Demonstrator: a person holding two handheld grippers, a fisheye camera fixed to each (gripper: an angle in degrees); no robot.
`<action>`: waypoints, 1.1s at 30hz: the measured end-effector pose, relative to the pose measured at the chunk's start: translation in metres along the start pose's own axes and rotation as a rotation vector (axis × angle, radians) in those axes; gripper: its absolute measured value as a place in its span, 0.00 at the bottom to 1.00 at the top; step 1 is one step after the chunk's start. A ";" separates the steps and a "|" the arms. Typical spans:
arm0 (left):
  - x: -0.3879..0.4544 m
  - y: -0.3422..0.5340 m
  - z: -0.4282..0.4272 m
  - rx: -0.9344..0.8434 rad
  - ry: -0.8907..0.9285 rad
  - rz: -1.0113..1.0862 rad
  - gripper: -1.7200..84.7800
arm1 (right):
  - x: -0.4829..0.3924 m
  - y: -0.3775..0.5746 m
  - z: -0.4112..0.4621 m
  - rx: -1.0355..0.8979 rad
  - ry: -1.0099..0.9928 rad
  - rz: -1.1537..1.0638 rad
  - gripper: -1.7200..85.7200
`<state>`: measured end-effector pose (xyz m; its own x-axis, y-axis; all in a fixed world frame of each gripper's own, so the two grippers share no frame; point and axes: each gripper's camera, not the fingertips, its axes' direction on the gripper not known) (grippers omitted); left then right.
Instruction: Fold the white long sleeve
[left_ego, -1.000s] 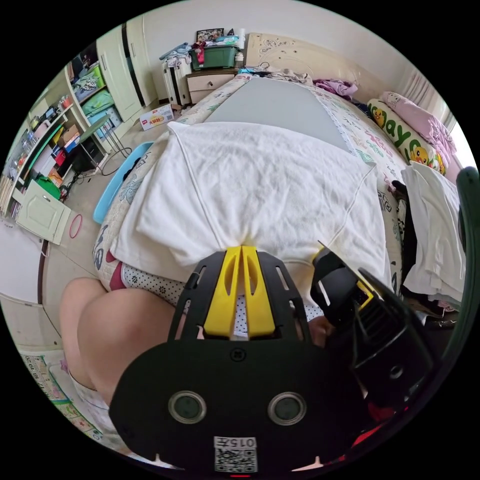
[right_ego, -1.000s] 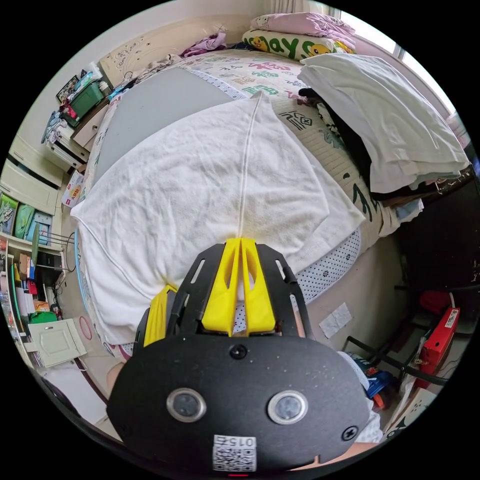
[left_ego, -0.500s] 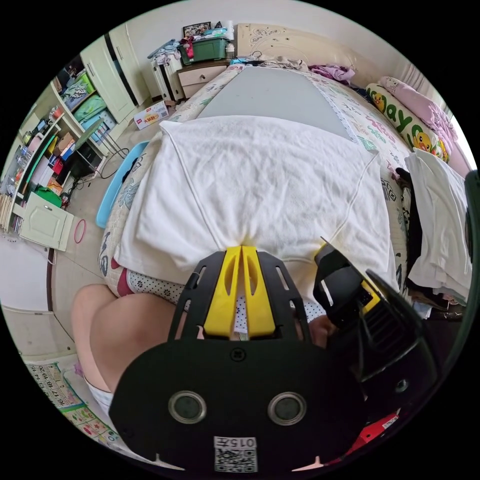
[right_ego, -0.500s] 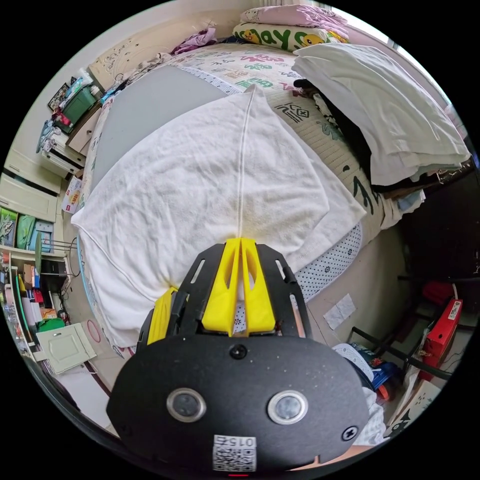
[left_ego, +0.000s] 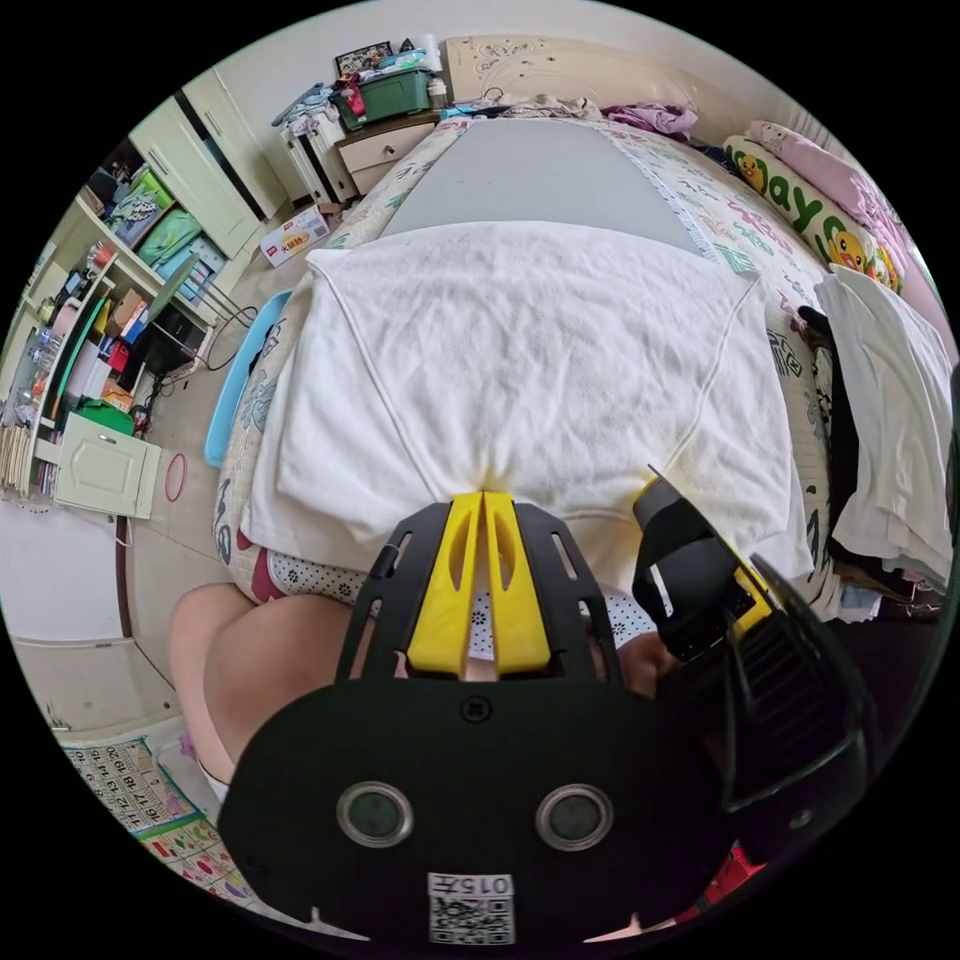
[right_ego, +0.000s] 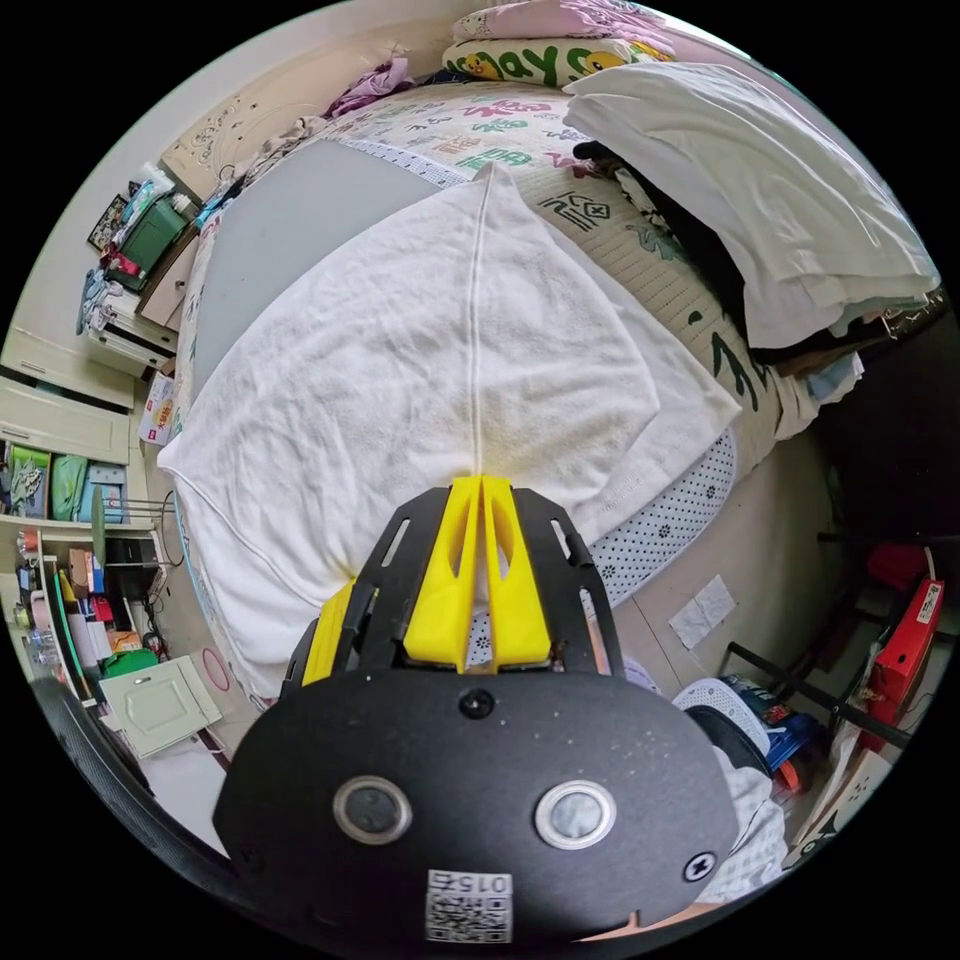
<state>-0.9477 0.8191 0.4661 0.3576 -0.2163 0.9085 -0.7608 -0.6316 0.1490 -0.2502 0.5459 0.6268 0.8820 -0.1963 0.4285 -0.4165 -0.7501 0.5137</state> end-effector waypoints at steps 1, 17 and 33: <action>0.000 -0.001 -0.002 0.002 0.000 -0.001 0.01 | 0.002 0.000 0.000 0.001 -0.001 -0.001 0.01; 0.003 -0.016 -0.013 0.014 0.029 -0.039 0.01 | 0.024 -0.004 0.000 0.001 0.041 -0.040 0.01; 0.050 -0.037 -0.002 -0.015 -0.137 0.204 0.01 | 0.097 0.002 0.001 0.010 -0.149 0.074 0.01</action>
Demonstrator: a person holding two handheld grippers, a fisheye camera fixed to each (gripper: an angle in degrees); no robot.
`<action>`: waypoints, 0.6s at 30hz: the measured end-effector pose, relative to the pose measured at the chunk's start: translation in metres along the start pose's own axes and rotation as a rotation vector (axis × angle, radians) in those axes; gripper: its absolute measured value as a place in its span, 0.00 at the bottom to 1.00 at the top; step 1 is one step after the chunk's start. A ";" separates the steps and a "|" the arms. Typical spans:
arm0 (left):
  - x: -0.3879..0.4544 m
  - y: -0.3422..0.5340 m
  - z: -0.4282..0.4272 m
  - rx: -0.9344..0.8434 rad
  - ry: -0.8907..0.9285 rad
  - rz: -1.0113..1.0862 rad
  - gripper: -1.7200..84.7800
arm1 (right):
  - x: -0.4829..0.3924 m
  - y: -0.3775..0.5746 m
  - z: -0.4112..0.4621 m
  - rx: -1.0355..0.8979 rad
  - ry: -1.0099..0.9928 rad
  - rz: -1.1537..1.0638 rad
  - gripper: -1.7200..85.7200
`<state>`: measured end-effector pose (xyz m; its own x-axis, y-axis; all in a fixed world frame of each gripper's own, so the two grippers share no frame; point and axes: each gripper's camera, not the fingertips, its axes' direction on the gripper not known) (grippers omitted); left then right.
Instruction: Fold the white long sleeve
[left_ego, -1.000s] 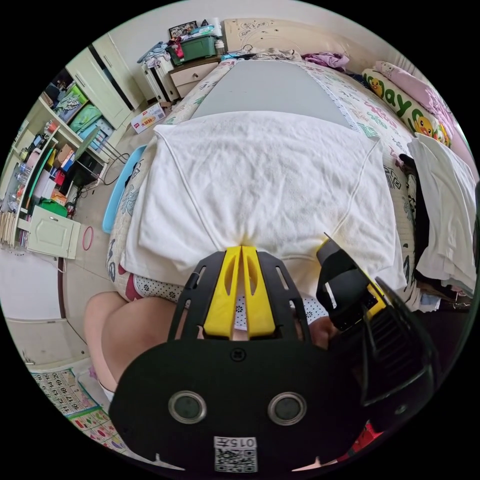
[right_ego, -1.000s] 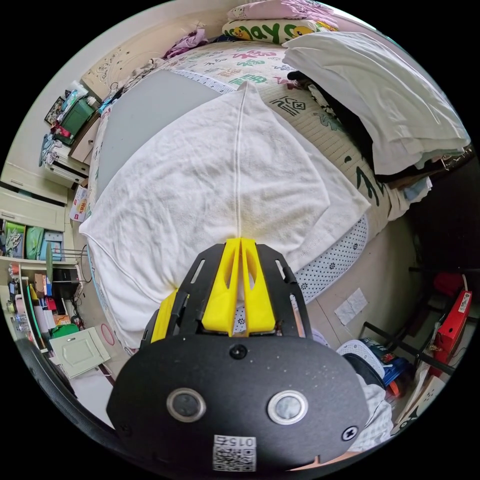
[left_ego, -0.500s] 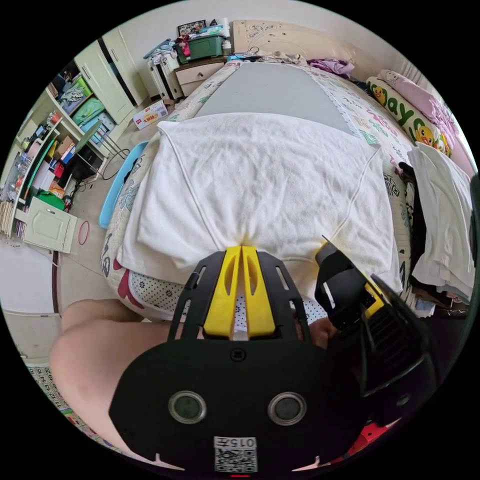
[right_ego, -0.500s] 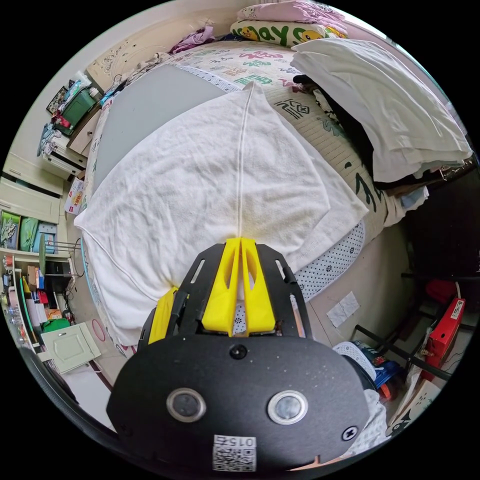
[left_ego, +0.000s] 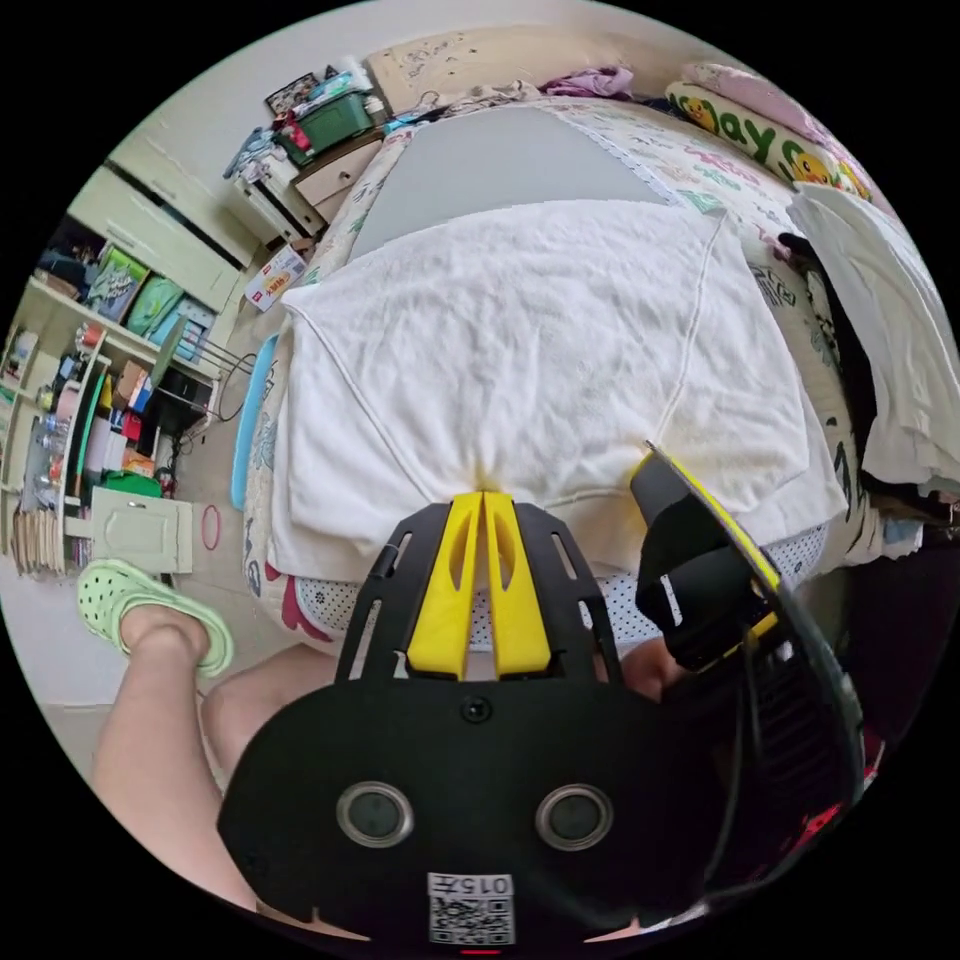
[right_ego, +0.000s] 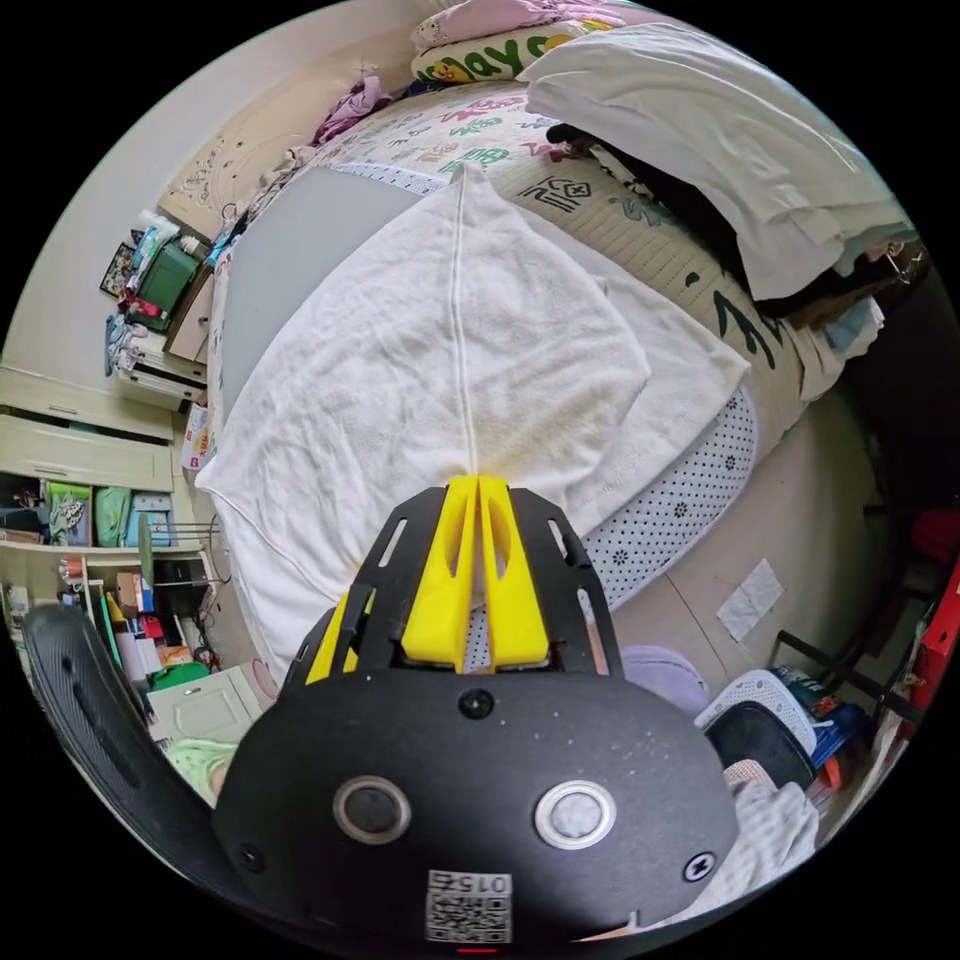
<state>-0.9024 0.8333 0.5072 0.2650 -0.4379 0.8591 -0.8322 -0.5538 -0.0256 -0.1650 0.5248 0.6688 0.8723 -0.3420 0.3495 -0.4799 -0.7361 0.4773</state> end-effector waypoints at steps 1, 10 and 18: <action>0.005 -0.003 0.002 -0.010 -0.018 0.036 0.01 | 0.005 -0.001 0.000 -0.005 -0.015 0.005 0.01; 0.021 -0.010 0.026 -0.006 -0.078 0.023 0.01 | 0.038 -0.005 -0.002 -0.007 -0.127 0.016 0.01; 0.015 -0.003 0.060 0.032 -0.053 -0.008 0.01 | 0.038 -0.002 -0.005 0.010 -0.098 -0.046 0.01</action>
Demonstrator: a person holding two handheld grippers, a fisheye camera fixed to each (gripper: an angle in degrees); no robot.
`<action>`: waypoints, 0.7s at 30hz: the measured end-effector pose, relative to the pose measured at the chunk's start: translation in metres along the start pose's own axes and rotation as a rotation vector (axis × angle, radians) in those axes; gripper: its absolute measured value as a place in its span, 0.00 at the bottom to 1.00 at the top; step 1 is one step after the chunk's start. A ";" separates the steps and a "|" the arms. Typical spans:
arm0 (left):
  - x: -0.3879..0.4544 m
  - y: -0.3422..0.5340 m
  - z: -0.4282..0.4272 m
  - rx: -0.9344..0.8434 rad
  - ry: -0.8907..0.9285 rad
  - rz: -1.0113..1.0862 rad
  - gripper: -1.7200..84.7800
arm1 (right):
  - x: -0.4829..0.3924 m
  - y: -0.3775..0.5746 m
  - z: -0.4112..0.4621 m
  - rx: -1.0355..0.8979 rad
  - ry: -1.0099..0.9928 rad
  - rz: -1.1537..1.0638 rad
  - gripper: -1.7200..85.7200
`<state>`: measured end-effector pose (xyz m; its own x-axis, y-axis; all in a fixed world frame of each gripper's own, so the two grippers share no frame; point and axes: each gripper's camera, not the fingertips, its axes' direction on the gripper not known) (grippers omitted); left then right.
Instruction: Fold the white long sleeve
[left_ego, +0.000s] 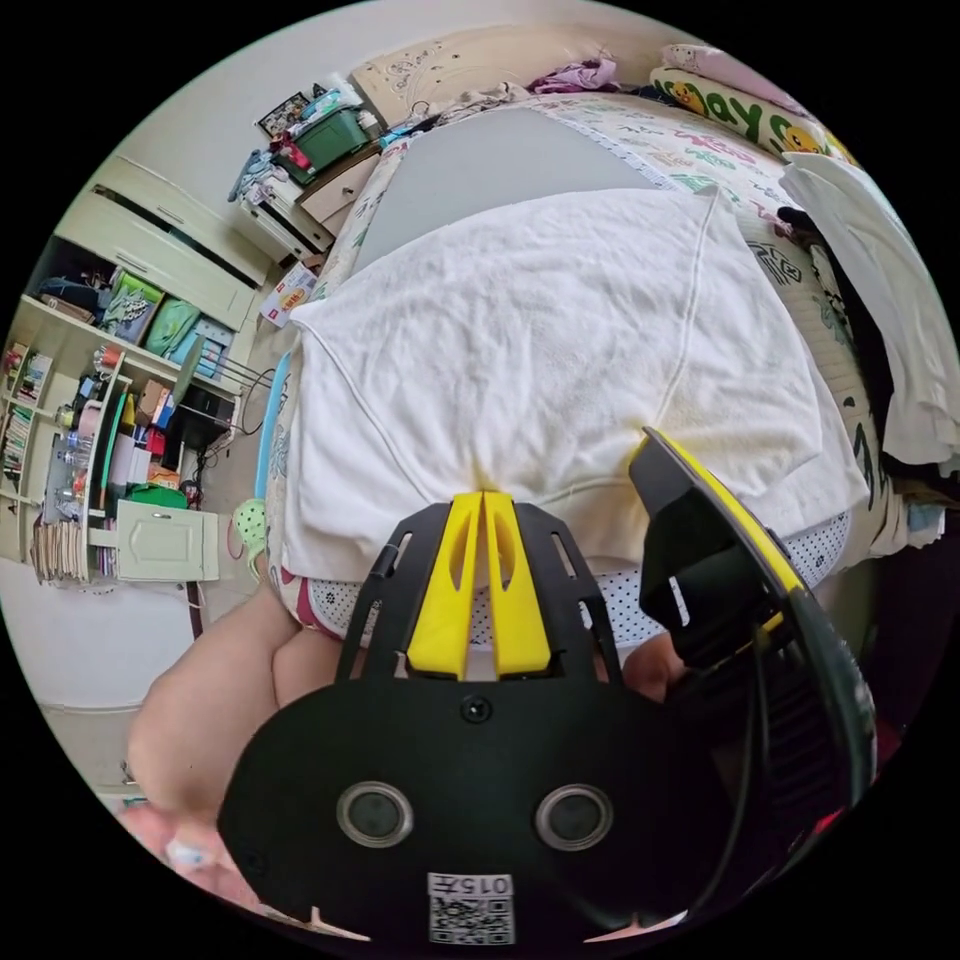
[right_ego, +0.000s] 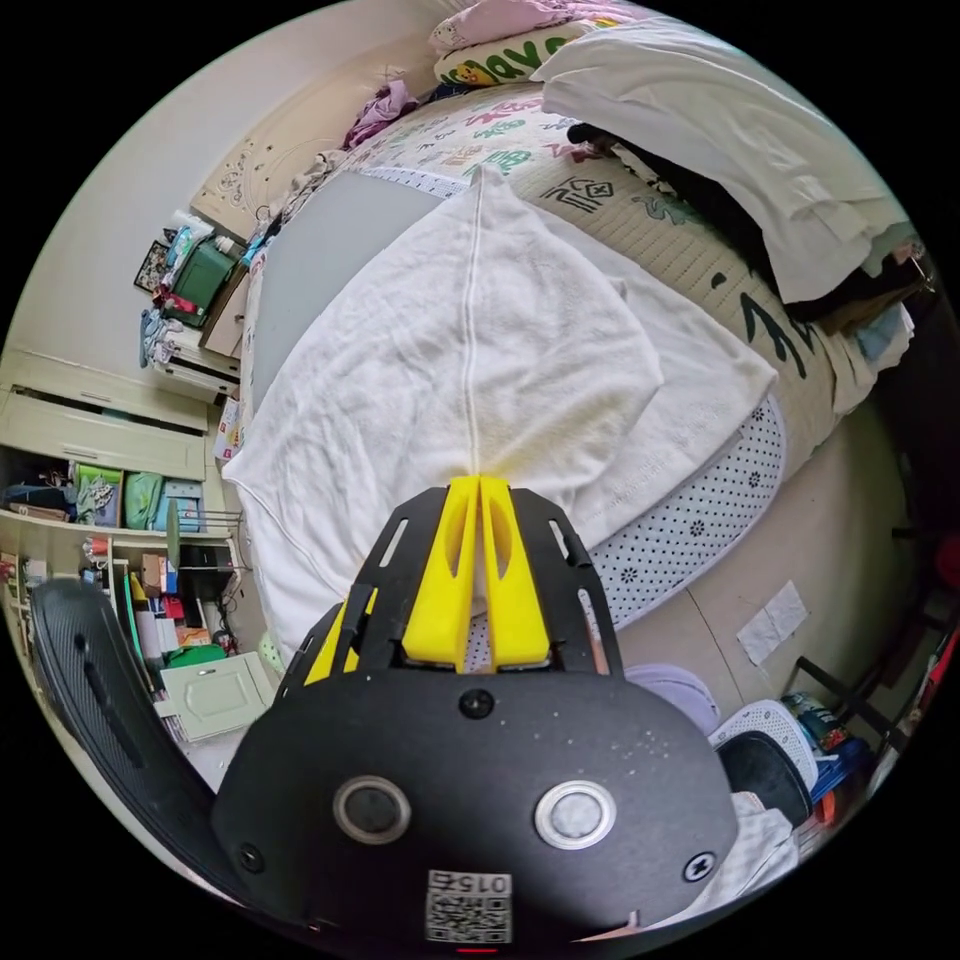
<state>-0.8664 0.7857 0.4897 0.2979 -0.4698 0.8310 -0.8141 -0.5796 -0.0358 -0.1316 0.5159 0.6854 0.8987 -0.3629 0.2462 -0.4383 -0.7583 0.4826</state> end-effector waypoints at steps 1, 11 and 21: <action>-0.002 0.002 0.006 0.007 0.008 -0.015 0.01 | -0.001 0.001 -0.001 0.002 0.008 -0.011 0.01; -0.016 0.016 0.066 0.013 0.019 -0.085 0.01 | -0.021 0.000 -0.003 -0.014 0.066 -0.166 0.01; -0.076 0.032 0.117 0.046 0.101 0.108 0.02 | -0.039 -0.002 -0.016 -0.124 0.139 -0.431 0.01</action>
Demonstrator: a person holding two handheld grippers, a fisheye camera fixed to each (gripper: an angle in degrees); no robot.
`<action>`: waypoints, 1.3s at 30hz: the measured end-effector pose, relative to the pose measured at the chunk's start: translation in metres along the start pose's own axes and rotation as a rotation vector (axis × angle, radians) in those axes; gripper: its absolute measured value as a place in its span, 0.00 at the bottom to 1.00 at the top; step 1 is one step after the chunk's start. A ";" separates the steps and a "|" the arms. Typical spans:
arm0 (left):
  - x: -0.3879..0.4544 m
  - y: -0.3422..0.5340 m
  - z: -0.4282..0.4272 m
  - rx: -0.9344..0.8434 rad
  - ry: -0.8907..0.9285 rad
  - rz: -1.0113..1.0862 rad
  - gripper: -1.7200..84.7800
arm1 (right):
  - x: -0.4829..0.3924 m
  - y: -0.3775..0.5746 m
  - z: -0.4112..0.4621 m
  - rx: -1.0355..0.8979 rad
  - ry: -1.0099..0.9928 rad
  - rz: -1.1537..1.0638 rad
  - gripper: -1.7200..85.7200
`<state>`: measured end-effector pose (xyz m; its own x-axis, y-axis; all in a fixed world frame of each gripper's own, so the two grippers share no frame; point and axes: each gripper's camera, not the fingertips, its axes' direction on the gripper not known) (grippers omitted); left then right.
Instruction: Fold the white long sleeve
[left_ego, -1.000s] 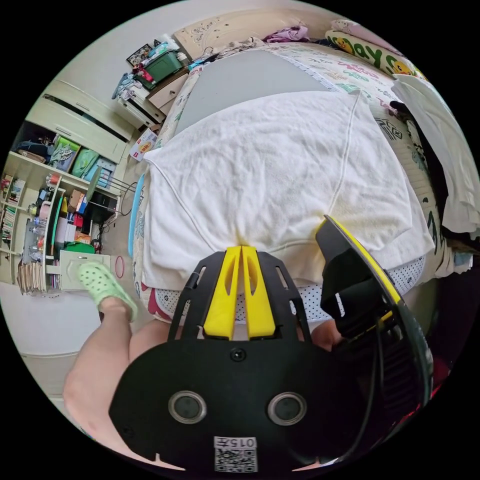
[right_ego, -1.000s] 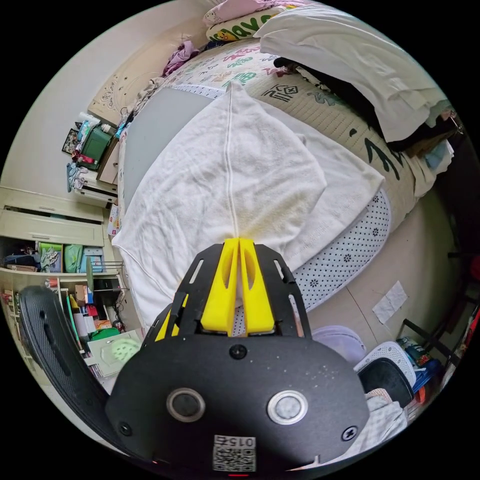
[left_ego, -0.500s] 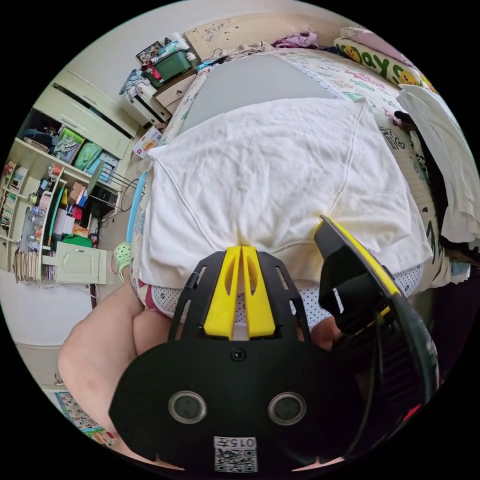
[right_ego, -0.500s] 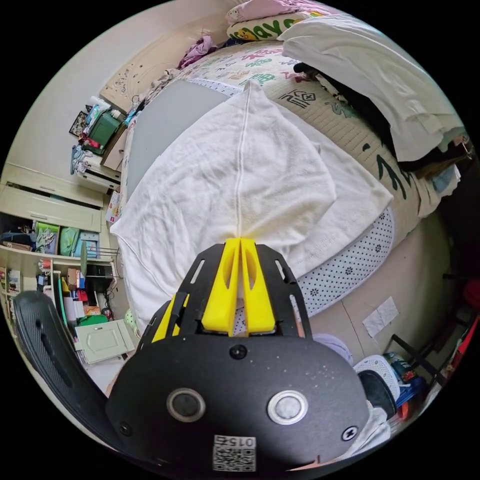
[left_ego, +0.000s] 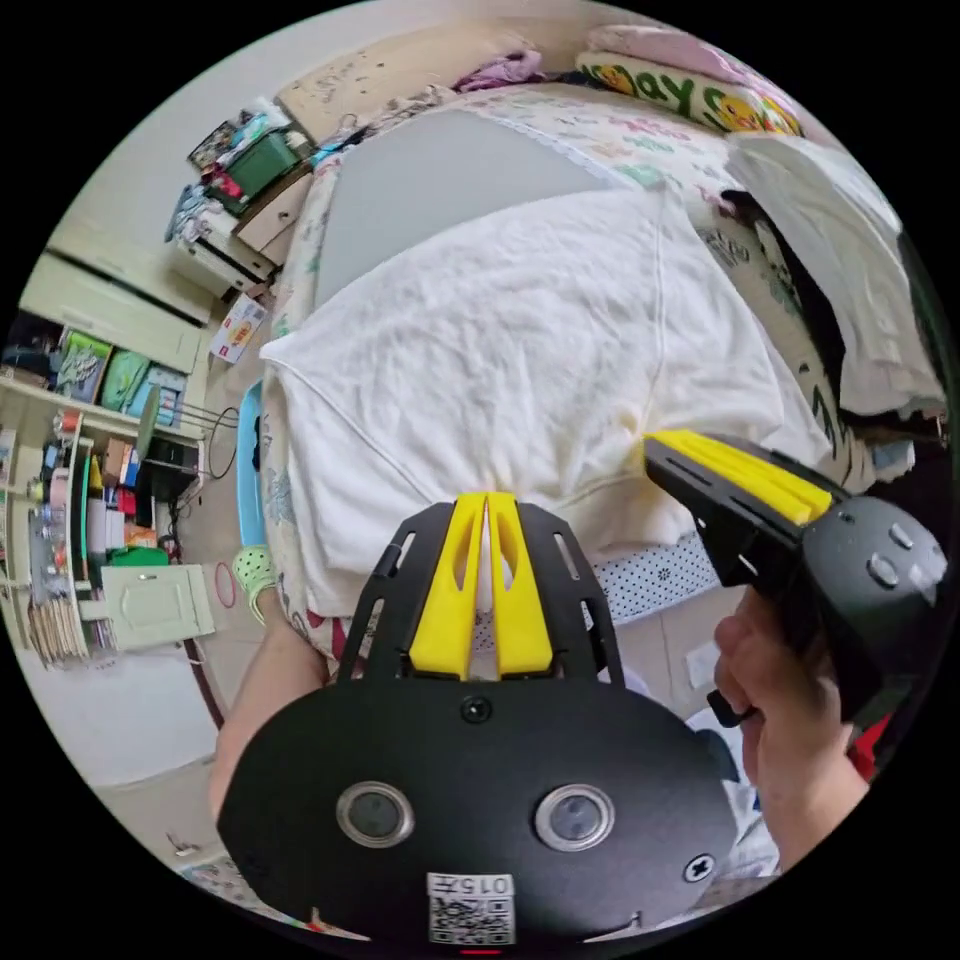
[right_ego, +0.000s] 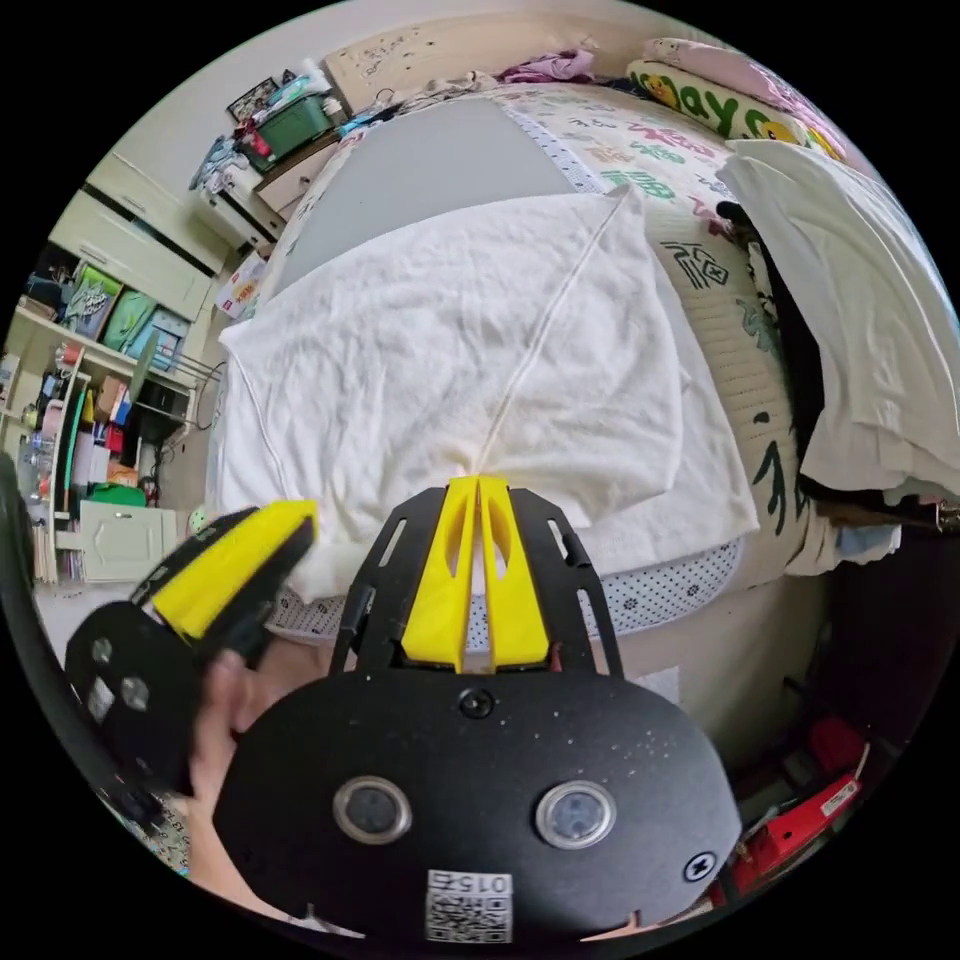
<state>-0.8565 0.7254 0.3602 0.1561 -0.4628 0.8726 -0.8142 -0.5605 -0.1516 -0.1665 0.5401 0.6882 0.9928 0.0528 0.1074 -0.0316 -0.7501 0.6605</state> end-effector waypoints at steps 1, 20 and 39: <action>-0.025 0.015 -0.015 0.134 -0.004 -0.078 0.02 | 0.005 0.006 -0.012 0.043 -0.057 -0.020 0.01; -0.381 0.049 0.241 0.408 0.865 -0.780 0.11 | -0.186 0.045 -0.015 0.171 -0.188 -0.717 0.02; -0.399 -0.035 0.308 0.227 0.714 -0.592 0.03 | -0.249 0.032 0.056 0.040 -0.136 -0.927 0.03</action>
<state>-0.7183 0.7180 -0.1262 0.0686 0.4249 0.9026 -0.5733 -0.7237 0.3842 -0.4085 0.4667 0.6410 0.6247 0.5653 -0.5387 0.7806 -0.4696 0.4124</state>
